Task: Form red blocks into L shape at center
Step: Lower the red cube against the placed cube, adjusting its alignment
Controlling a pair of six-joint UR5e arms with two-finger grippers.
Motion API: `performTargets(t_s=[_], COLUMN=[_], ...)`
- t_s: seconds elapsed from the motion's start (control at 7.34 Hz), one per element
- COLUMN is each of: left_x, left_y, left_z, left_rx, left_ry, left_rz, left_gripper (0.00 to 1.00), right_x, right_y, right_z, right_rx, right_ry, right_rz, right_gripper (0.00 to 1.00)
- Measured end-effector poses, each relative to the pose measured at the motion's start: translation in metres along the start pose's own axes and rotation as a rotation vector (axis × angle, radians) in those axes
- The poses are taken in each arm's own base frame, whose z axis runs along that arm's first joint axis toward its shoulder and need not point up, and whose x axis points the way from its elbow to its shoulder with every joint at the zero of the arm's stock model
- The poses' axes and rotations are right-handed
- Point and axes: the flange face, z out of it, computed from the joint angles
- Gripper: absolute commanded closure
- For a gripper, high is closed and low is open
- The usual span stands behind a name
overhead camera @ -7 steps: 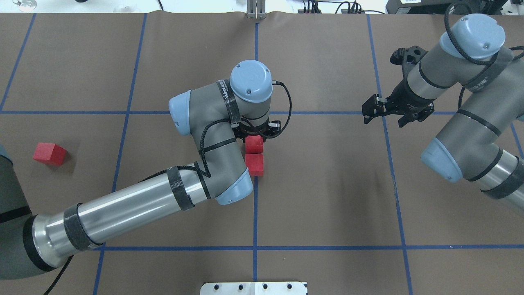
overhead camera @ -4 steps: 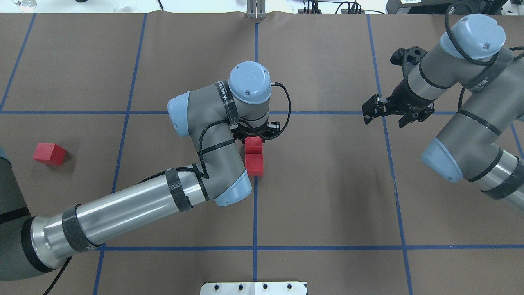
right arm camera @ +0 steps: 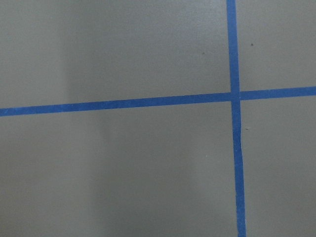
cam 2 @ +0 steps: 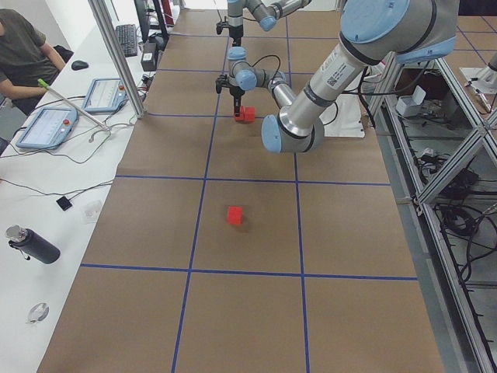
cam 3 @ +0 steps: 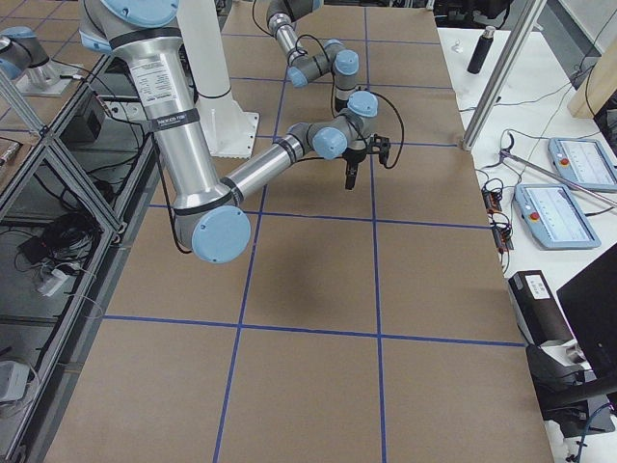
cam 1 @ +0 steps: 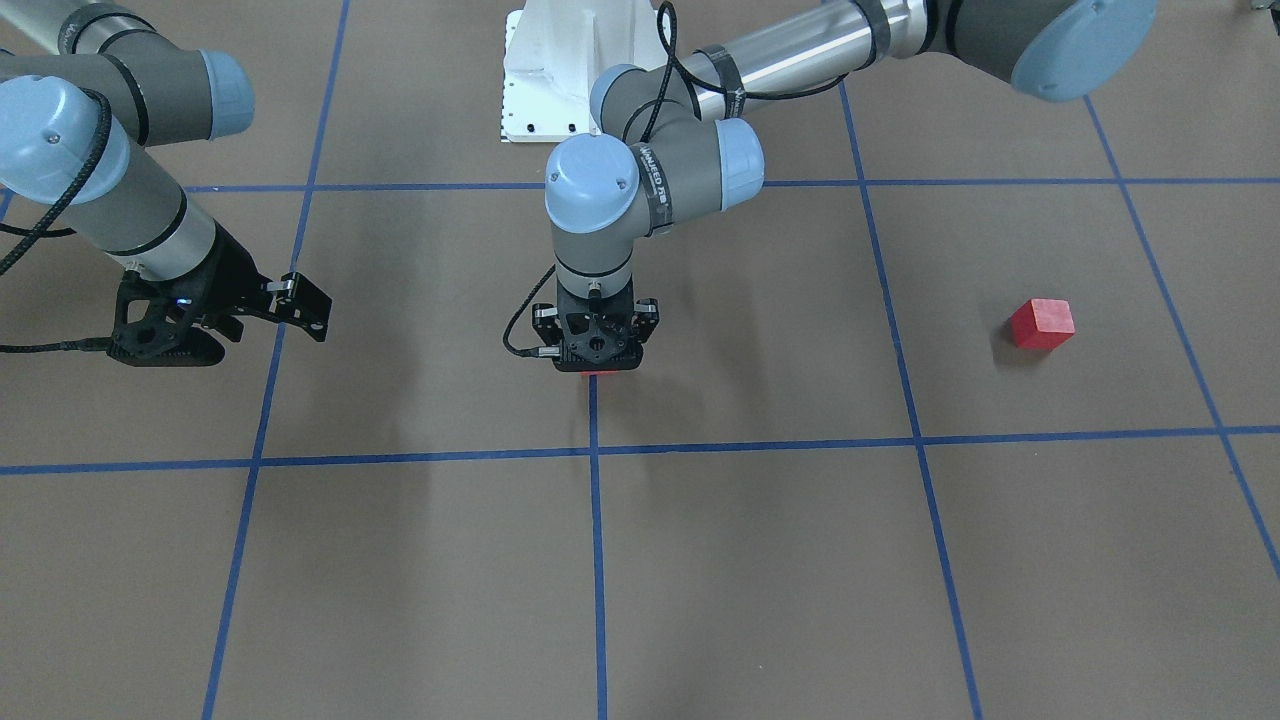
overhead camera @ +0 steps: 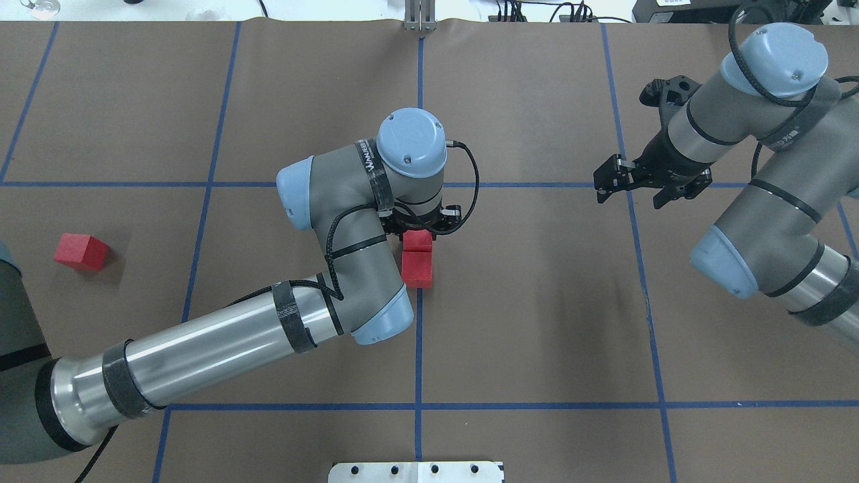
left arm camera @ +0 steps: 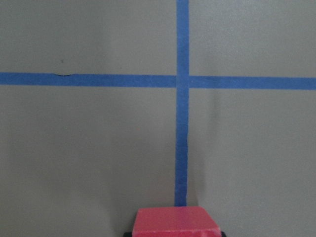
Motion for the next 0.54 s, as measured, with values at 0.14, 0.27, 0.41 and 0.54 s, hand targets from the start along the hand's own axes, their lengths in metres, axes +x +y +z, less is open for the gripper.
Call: performTargets(t_s=[0.14,0.27,0.41,0.54], left_x=[0.0008,0.0015,0.0021,0.0024], left_y=[0.0015,0.0025,0.0033,0.0038], left_z=[-0.0005,-0.0013,-0.0023,-0.0026], left_rx=[-0.001,-0.001,0.000,-0.001], left_ry=[0.002,0.004,0.006,0.007], left_rz=[0.001,0.003,0.004,0.004], left_gripper=[1.00,1.00,1.00,1.00], right_x=[-0.0001,0.0000,0.0001,-0.0002], right_y=[0.0000,-0.0001,-0.0002,-0.0002], right_z=[0.0000,0.0001,0.0003,0.0004], right_rx=[0.000,0.000,0.000,0.000], right_ry=[0.000,0.000,0.001,0.000], right_rz=[0.000,0.000,0.000,0.001], right_gripper=[0.00,0.00,0.00,0.00])
